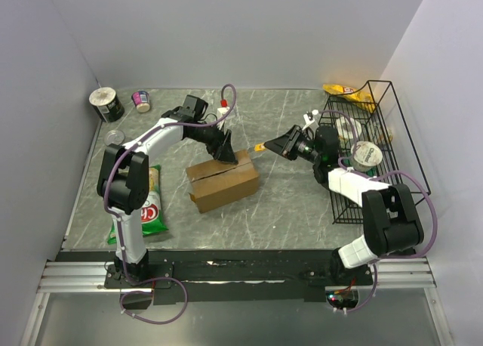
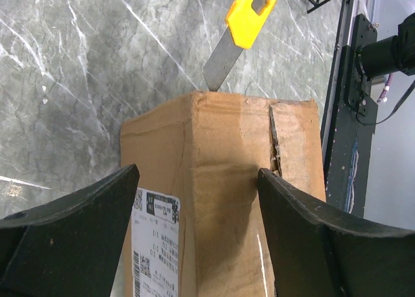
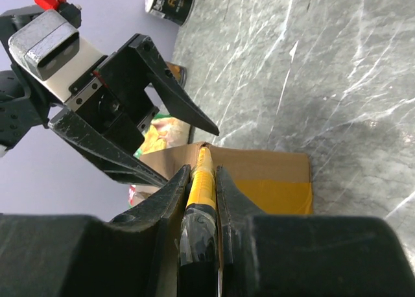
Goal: Unpack the express box
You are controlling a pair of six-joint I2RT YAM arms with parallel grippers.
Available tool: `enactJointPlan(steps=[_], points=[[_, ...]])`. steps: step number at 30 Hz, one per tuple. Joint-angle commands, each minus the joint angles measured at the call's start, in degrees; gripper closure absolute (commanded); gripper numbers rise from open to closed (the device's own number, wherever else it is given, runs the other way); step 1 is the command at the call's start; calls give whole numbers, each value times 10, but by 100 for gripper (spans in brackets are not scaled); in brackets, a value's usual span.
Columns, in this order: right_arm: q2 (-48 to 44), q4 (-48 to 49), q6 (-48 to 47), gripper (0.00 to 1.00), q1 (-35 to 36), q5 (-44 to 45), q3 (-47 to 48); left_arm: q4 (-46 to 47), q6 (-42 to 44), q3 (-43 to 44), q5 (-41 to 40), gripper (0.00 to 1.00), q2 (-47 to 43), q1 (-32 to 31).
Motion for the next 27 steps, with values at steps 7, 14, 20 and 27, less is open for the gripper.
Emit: enactJointPlan(steps=[7, 14, 20, 27], points=[[39, -86, -1, 100, -18, -92, 82, -9, 22, 12, -3, 20, 10, 2], [63, -115, 6, 100, -43, -131, 111, -18, 37, 16, -18, 22, 17, 2], [58, -135, 0, 100, -44, -138, 117, -11, 29, 22, -29, 25, 23, 4], [52, -161, -15, 100, -45, -144, 115, -3, 24, 23, -38, 26, 23, 8]])
